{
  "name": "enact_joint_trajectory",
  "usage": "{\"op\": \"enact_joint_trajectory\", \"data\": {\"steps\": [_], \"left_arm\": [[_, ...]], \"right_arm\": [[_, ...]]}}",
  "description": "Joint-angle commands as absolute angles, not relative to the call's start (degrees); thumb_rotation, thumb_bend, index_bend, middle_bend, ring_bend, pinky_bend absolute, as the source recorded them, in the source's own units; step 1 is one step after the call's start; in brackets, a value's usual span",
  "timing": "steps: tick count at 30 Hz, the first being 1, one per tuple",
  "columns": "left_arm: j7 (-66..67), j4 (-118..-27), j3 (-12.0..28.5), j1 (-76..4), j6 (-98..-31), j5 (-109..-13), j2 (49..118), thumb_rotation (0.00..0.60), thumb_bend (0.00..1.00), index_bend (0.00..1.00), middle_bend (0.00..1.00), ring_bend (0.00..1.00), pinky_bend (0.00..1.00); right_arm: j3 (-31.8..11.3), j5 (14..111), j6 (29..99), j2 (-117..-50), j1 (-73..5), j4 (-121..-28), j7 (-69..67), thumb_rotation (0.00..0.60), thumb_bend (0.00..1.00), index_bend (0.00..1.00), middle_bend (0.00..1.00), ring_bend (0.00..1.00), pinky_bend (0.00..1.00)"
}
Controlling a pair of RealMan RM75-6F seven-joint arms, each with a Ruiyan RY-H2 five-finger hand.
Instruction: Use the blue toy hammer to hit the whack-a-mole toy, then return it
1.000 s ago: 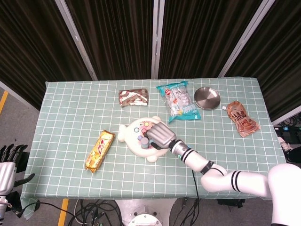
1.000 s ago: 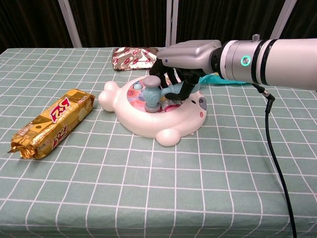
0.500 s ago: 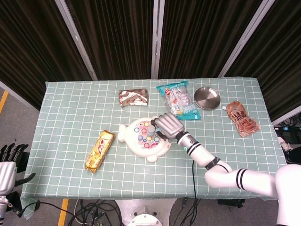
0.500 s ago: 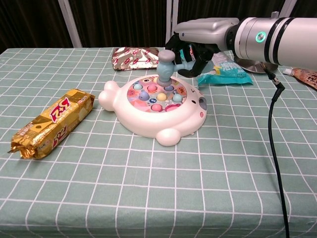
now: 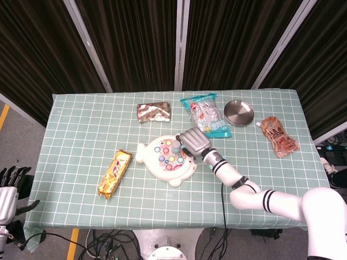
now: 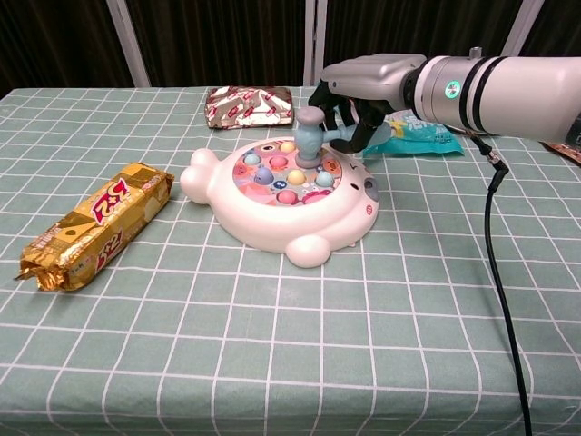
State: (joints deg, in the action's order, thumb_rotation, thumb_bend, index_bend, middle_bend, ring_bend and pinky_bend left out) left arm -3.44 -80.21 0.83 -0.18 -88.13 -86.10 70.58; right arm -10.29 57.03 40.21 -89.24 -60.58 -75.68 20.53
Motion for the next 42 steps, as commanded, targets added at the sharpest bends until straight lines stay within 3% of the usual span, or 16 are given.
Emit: {"op": "enact_joint_trajectory", "data": {"steps": [1,11,24,36,42], "left_arm": [[-3.56,-80.09,0.87,-0.15,-88.43,-86.35,70.65,0.6,0.0,0.13,0.14,0.05,0.02],[-3.2,-80.38,0.93,-0.5,-88.67,-87.17,70.73,0.6,0.0,0.13,0.14,0.05,0.02],[-1.78,-81.95,0.89,-0.73,-88.64,-87.42,70.13,0.6,0.0,0.13,0.14,0.05,0.02],[-1.97,-81.71,0.84,-0.73,-88.47,-87.32,70.26,0.6,0.0,0.13,0.14,0.05,0.02],[-2.07,-81.57,0.84,-0.84,-88.33,-87.34,70.34,0.6,0.0,0.13,0.14,0.05,0.02]], "right_arm": [[-10.9,58.12,42.73,-87.38,-59.3,-78.14,19.39,0.6,0.63,0.79,0.72,0.58,0.7],[-7.97,62.01,49.57,-79.61,-50.58,-82.85,13.23,0.6,0.62,0.78,0.72,0.58,0.7],[-4.46,68.75,47.97,-85.9,-44.99,-68.43,0.16,0.6,0.6,0.69,0.64,0.51,0.58],[-4.33,72.81,47.14,-89.82,-43.63,-61.92,-5.32,0.6,0.48,0.44,0.47,0.31,0.41],[-4.48,73.62,46.86,-89.59,-43.07,-62.14,-5.78,0.6,0.48,0.37,0.42,0.25,0.38]]}}
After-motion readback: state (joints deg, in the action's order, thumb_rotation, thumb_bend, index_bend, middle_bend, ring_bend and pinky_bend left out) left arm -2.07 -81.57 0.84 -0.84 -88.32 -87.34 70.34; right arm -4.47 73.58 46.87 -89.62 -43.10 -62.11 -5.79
